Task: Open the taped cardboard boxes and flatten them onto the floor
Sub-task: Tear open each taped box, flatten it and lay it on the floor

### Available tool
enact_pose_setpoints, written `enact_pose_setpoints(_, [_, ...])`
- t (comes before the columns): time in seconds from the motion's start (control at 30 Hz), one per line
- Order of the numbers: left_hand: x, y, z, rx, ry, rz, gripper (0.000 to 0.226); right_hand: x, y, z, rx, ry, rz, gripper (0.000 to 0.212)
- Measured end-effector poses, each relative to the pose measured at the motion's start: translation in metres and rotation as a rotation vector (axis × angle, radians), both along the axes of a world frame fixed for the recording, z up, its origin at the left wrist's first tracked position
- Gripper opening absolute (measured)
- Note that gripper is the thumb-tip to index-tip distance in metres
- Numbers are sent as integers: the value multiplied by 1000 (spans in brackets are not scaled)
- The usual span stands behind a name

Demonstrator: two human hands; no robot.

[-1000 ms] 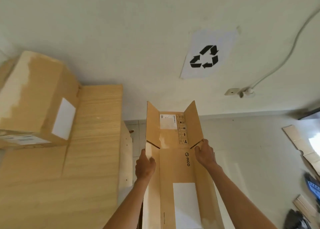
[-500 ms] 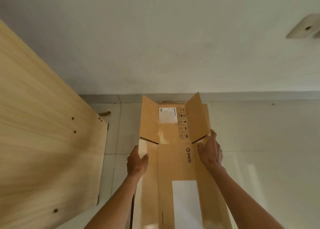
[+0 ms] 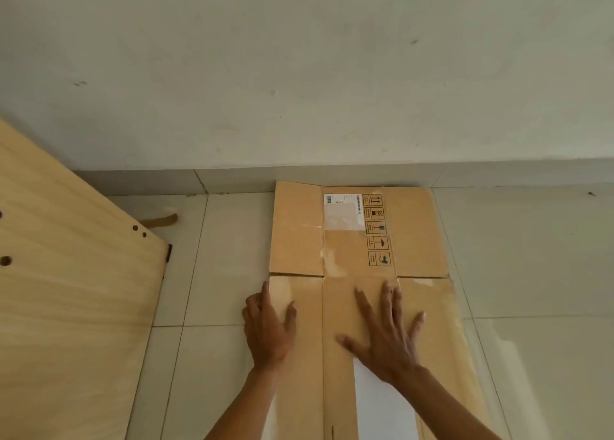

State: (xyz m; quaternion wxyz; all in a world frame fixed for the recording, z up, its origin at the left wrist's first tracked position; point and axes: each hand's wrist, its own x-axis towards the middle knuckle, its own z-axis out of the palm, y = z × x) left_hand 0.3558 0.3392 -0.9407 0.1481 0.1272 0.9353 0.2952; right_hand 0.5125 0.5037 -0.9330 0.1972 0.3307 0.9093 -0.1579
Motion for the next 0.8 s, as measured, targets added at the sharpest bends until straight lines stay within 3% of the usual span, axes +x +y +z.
enact_pose_setpoints(0.07, [9,-4,-4,-84,119,-83,84,-2,-2,-3,28,23,-25,104])
enact_pose_setpoints(0.17, [23,-10,-18,-170,89,-295,107,2,9,-2,49,13,-5,104])
enact_pose_setpoints(0.23, [32,-8,-24,-243,73,-409,110,4,14,0,51,3,3,103])
enact_pose_setpoints(0.5, [24,-1,-12,-380,-37,-450,111,-4,23,7,5,-93,6,105])
enact_pose_setpoints(0.63, [9,-6,51,-523,-61,-549,107,-19,22,70,-28,-177,-11,96])
enact_pose_setpoints(0.8, [27,-21,188,-547,-94,-572,104,-24,-13,200,-89,-180,-2,89])
